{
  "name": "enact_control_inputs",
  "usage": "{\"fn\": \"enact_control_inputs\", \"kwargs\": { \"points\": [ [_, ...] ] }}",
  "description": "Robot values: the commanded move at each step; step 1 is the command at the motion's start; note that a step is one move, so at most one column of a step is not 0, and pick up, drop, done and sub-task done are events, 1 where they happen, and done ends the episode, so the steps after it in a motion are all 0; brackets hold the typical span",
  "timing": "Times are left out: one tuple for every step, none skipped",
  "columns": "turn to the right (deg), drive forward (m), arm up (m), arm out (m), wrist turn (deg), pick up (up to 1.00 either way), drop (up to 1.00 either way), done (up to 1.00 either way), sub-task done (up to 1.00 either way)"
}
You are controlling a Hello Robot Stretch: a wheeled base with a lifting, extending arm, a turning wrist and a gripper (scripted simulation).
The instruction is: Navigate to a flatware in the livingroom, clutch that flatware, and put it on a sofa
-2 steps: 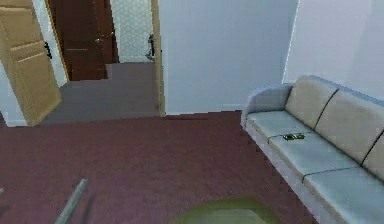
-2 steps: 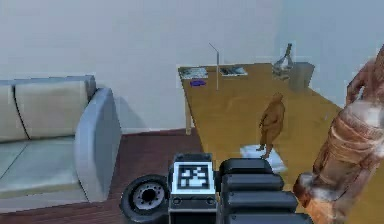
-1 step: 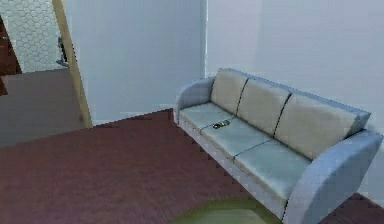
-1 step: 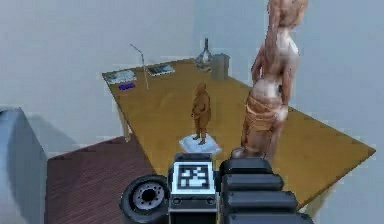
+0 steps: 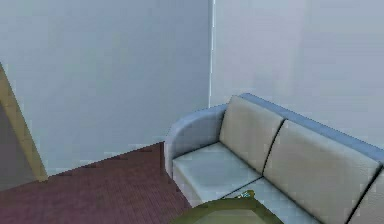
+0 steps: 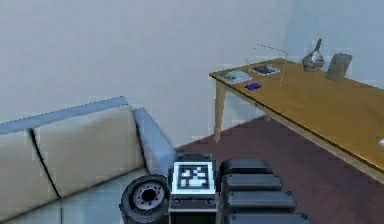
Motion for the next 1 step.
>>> {"fn": "enact_control_inputs", "kwargs": {
  "points": [
    [3.0,0.0,0.0,0.0,0.0,0.0,0.0,0.0,0.0]
  ]
}}
